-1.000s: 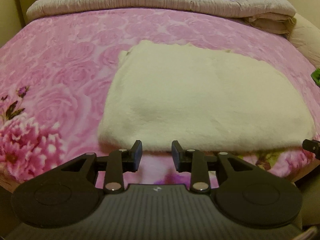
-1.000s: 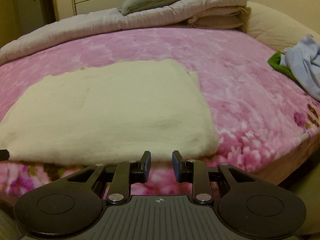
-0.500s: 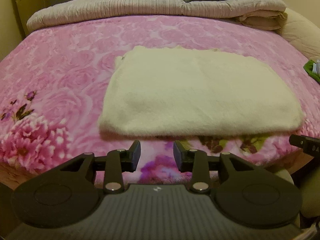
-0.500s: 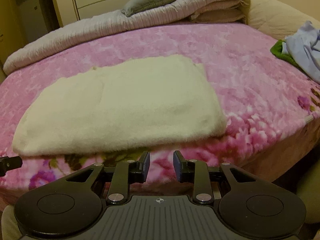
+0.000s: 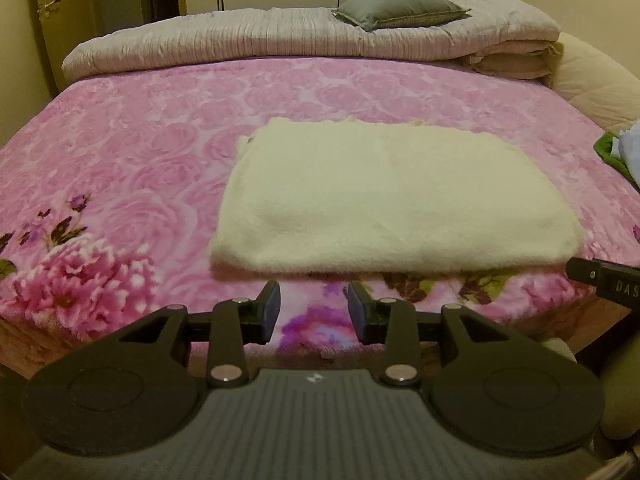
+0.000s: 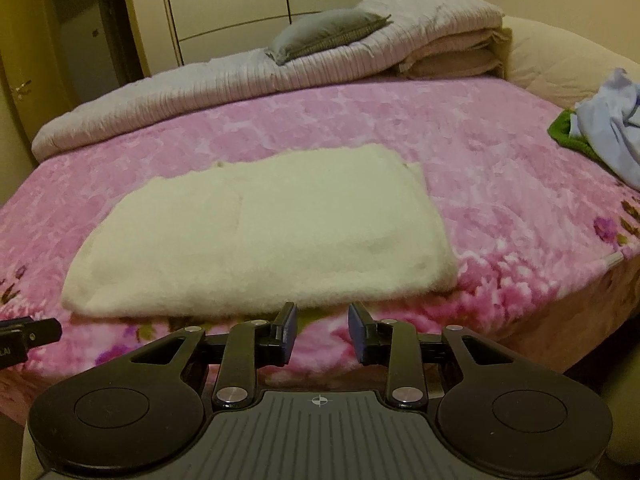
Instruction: Fold clothes
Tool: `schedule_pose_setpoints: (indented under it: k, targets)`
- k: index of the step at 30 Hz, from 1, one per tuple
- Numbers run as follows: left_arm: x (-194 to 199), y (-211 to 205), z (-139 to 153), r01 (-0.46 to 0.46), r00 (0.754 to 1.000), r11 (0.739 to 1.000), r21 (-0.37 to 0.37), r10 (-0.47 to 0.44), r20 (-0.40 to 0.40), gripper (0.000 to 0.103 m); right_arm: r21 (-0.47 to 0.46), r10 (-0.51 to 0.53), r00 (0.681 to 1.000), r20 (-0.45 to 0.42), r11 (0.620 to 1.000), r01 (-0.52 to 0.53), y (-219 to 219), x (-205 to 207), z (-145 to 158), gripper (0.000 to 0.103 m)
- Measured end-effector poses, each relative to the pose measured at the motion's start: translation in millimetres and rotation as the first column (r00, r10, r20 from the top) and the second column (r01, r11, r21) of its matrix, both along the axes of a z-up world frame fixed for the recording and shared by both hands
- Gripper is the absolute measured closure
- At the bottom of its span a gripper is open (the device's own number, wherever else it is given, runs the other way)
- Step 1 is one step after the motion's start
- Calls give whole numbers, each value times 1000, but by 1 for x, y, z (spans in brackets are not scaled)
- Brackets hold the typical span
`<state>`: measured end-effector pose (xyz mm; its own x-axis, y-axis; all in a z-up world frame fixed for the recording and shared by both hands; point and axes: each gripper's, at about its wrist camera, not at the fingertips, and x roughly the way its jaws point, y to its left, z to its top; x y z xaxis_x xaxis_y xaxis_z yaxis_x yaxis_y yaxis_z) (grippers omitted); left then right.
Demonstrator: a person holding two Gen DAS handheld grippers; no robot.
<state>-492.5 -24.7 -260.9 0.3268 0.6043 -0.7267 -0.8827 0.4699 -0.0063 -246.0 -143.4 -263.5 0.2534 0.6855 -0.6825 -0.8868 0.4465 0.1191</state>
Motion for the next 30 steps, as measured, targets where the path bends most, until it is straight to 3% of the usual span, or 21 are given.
schedule_pose_setpoints:
  k: [8, 16, 23, 30]
  targets:
    - [4, 1, -3, 19, 1000, 1000, -6, -19, -3, 70, -10, -4, 1000, -9, 1000, 4, 4, 5, -4, 69]
    - [2, 31, -19, 24, 1000, 999, -46, -24, 6, 70, -25, -17, 999, -45, 1000, 16, 11, 26, -17, 69]
    - [-5, 94, -30, 7, 1000, 997, -80, -6, 14, 70, -1, -53, 992, -113, 999, 53, 24, 100, -26, 69]
    - [16, 195, -39, 36, 998, 996, -87, -31, 59, 66, 78, -24, 976, -217, 996, 41, 75, 181, -26, 69]
